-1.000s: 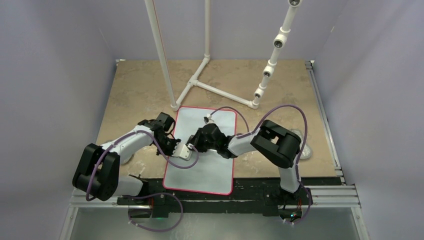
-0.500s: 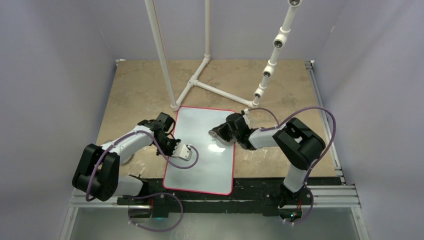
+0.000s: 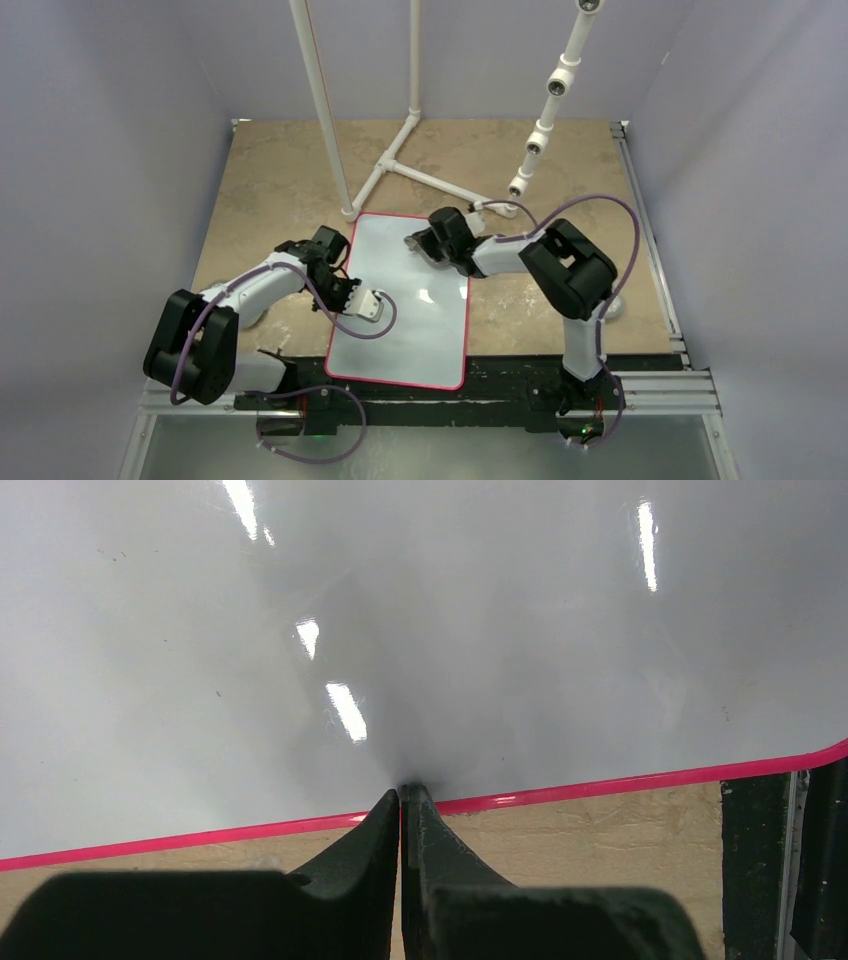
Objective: Erase the whiteboard
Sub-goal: Hold the whiteboard at the center of the board.
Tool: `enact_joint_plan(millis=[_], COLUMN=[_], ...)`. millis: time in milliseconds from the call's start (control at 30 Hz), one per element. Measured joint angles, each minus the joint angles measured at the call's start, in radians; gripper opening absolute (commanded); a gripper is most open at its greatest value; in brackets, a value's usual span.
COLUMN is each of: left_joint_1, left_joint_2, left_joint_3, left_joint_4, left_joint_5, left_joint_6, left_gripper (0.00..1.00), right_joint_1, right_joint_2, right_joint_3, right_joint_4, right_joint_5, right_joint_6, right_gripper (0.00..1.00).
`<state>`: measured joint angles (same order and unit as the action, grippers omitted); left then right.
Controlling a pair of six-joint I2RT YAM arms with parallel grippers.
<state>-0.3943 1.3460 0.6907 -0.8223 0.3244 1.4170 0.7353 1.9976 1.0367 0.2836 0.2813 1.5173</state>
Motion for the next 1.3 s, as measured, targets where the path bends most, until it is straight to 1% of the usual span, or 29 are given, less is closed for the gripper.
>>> enact_joint_plan(millis=[67, 167, 233, 333, 433, 533, 667, 767, 867, 967, 1067, 1233, 1300], left_joint_1=[0.000, 0.000, 0.000, 0.000, 0.000, 0.000, 0.000, 0.000, 0.000, 0.000, 0.000, 0.000, 0.000], left_joint_2=[0.000, 0.000, 0.000, -0.002, -0.002, -0.002, -0.002, -0.002, -0.002, -0.002, -0.002, -0.002, -0.002], left_joint_3=[0.000, -0.001, -0.001, -0.002, -0.002, -0.002, -0.002, -0.002, -0.002, -0.002, -0.002, -0.002, -0.002], left_joint_4=[0.001, 0.002, 0.002, 0.002, 0.002, 0.002, 0.001, 0.001, 0.001, 0.001, 0.000, 0.000, 0.000], left_joint_5=[0.000, 0.000, 0.000, 0.000, 0.000, 0.000, 0.000, -0.001, -0.001, -0.002, -0.002, -0.001, -0.002], left_joint_6=[-0.002, -0.002, -0.002, -0.002, -0.002, -0.002, -0.002, -0.002, -0.002, -0.002, -0.002, 0.000, 0.000], left_gripper=[0.03, 0.03, 0.03, 0.03, 0.02, 0.02, 0.02, 0.01, 0.01, 0.02, 0.04, 0.04, 0.03], right_joint_1=[-0.029, -0.096, -0.129, -0.137, -0.133, -0.110, -0.028, 0.045, 0.084, 0.078, 0.044, -0.068, -0.101], right_joint_2=[-0.077, -0.172, -0.191, -0.185, -0.151, -0.068, 0.053, 0.126, 0.140, 0.116, 0.046, -0.089, -0.117], right_joint_3=[-0.118, -0.253, -0.272, -0.262, -0.224, -0.111, 0.063, 0.167, 0.187, 0.154, 0.062, -0.115, -0.146], right_joint_4=[0.039, 0.073, 0.069, 0.068, 0.075, 0.068, 0.033, 0.024, 0.022, 0.019, 0.006, 0.002, -0.006], right_joint_5=[0.002, 0.019, 0.037, 0.053, 0.073, 0.096, 0.169, 0.173, 0.172, 0.165, 0.135, 0.118, 0.126], right_joint_6=[0.002, 0.006, 0.003, -0.011, -0.037, -0.062, -0.072, -0.089, -0.093, -0.085, -0.053, -0.012, -0.010], right_gripper=[0.00, 0.00, 0.00, 0.00, 0.00, 0.00, 0.00, 0.00, 0.00, 0.00, 0.00, 0.00, 0.00])
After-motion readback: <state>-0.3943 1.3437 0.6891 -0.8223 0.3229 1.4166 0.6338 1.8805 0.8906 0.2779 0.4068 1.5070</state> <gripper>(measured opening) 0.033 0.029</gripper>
